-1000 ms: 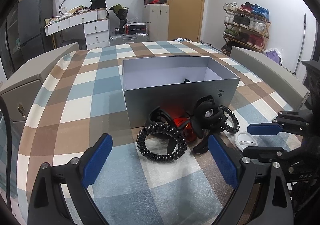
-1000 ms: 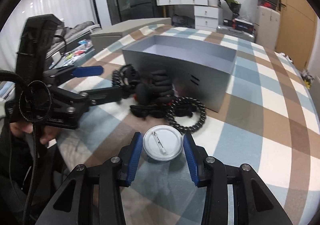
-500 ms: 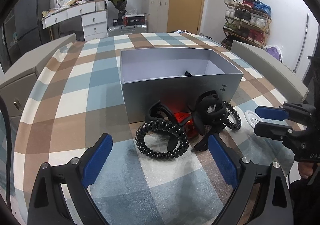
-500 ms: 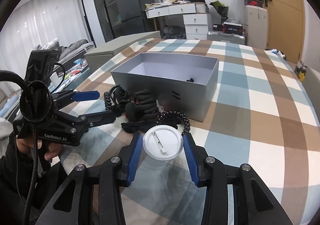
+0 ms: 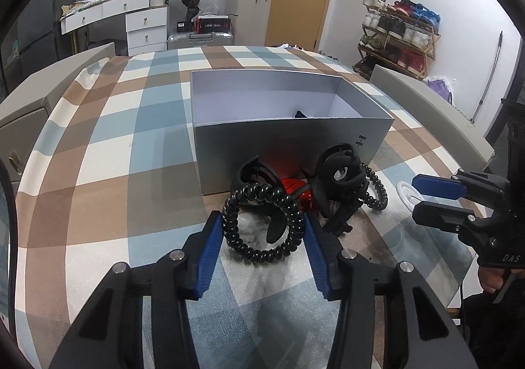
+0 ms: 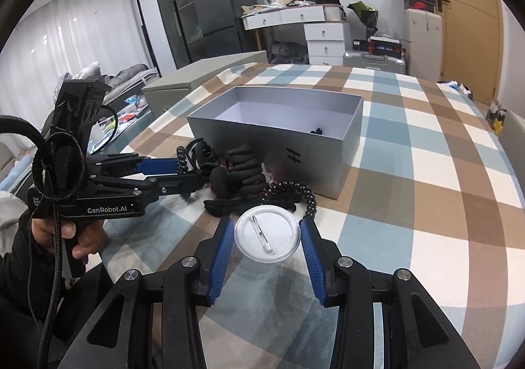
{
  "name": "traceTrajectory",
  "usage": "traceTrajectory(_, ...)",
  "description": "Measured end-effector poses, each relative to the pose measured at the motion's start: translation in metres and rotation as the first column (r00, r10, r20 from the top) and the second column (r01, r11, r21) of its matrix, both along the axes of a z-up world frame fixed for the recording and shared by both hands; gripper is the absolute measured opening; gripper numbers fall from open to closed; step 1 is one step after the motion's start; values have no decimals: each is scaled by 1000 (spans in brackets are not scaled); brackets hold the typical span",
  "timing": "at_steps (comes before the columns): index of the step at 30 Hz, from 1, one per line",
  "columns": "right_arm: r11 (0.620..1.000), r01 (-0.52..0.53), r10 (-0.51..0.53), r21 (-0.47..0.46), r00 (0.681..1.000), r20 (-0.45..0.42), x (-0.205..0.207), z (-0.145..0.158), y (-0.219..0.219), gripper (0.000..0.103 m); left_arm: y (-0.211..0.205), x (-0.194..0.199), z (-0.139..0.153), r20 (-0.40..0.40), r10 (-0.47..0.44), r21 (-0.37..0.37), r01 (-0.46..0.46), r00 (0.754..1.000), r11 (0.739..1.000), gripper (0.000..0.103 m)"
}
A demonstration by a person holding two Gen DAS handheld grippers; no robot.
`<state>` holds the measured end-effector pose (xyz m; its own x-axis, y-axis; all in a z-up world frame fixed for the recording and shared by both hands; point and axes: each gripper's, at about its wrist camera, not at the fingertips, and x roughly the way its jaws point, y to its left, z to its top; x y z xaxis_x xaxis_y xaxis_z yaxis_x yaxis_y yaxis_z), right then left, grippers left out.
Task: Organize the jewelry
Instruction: 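Grasp the black coiled hair tie with left gripper while right lifts white case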
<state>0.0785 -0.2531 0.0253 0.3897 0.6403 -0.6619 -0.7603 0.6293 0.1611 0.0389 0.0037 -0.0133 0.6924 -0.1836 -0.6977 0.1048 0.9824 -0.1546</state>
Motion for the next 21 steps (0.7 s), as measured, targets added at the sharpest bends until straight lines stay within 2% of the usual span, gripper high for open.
traceTrajectory(6, 1000, 3, -3, 1, 1000, 1, 1, 0, 0, 41, 1, -3, 2, 18, 3, -6, -3, 1000, 1000, 43)
traceTrajectory(14, 1000, 16, -16, 14, 1000, 4, 4, 2, -2, 41, -5, -9, 9, 74, -17, 35, 14, 997, 999, 43)
traceTrajectory(21, 999, 34, -34, 33, 999, 13, 5, 6, -6, 41, -1, -10, 15, 98, -5, 13, 3, 995, 1000, 43)
